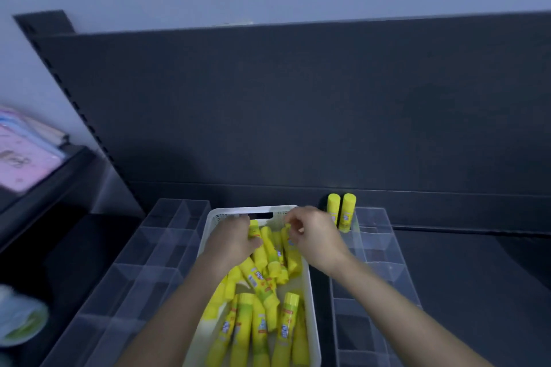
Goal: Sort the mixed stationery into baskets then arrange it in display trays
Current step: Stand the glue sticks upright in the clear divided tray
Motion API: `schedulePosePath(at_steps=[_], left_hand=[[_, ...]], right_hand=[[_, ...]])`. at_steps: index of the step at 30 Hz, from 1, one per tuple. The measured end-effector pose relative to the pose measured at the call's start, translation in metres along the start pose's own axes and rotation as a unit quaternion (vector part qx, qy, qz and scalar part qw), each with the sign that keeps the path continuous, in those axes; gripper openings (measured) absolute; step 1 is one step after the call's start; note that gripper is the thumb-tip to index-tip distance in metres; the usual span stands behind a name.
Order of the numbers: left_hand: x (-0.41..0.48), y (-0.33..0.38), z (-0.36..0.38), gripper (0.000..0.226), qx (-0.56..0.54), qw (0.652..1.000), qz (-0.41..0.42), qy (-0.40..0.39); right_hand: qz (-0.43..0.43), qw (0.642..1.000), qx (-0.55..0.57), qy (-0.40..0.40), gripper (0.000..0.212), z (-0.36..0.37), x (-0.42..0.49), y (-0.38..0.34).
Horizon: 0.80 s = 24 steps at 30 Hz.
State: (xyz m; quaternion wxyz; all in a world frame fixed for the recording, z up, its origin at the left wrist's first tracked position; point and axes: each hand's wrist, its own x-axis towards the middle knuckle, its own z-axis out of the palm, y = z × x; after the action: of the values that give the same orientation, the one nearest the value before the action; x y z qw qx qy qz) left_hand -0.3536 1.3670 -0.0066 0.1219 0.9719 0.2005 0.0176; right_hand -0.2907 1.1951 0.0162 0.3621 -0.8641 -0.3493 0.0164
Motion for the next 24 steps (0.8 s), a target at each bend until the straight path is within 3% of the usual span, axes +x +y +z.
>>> schedulePosePath(at_steps=[5,9,11,15,19,24], left_hand=[[-0.001,-0.01,0.007,0.043,-0.029,0.998,0.029,-0.047],[-0.007,-0.018,0.009,0.089,-0.012,0.99,0.068,-0.125],[-0.01,-0.02,0.009,0.098,0.004,0.988,0.08,-0.131],[-0.008,-0.018,0.006,0.08,-0.005,0.993,0.083,-0.079],[-0.012,-0.021,0.003,0.052,0.009,0.988,0.129,-0.081],[-0.021,-0.039,-0.009,0.036,-0.117,0.97,0.187,-0.105]], right_hand=[[0.01,0.994,-0.06,-0.089,0.013,0.02,-0.002,-0.007],[0.024,0.988,-0.089,-0.124,0.016,0.026,0.004,-0.01],[0.036,0.99,-0.078,-0.115,0.015,0.029,0.006,-0.008],[0.052,0.994,-0.052,-0.075,0.026,0.029,0.008,-0.006],[0.07,0.996,-0.012,-0.048,0.025,0.027,0.01,-0.004],[0.073,0.996,-0.024,-0.043,0.023,0.031,0.011,-0.006]])
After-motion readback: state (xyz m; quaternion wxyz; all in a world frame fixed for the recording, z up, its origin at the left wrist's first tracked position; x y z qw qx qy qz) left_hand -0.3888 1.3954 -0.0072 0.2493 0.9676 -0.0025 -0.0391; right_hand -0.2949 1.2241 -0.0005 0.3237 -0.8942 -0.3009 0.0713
